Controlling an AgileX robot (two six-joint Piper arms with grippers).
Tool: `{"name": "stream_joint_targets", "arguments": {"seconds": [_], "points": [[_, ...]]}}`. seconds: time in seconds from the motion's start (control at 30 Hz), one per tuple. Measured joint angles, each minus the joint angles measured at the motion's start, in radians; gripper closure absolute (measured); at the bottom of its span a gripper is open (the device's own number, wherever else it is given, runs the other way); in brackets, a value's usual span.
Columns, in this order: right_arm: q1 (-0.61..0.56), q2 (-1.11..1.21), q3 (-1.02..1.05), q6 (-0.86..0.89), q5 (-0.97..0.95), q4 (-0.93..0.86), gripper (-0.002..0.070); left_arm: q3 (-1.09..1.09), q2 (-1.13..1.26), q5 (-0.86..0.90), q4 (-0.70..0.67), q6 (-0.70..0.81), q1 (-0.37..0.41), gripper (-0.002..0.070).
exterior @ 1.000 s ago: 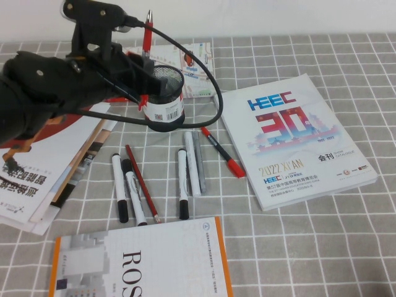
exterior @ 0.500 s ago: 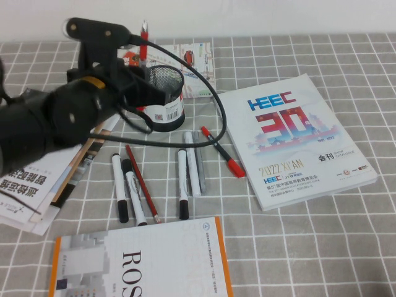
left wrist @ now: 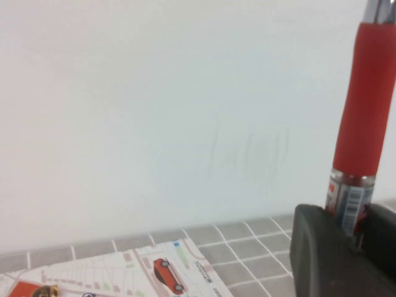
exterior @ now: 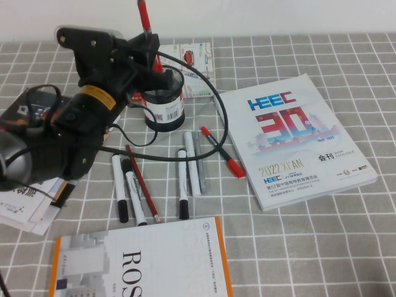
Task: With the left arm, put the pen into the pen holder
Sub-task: Place the pen onto the pen holder
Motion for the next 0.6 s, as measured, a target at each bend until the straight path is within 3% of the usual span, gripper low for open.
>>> {"name": "stream_joint_targets", "arguments": {"seconds": [0.6], "points": [[0.0,0.0,0.0,0.0,0.0,0.0,0.0689,-0.16,0.215,0.064,0.023,-0.087,0.043,0.0604]]}}
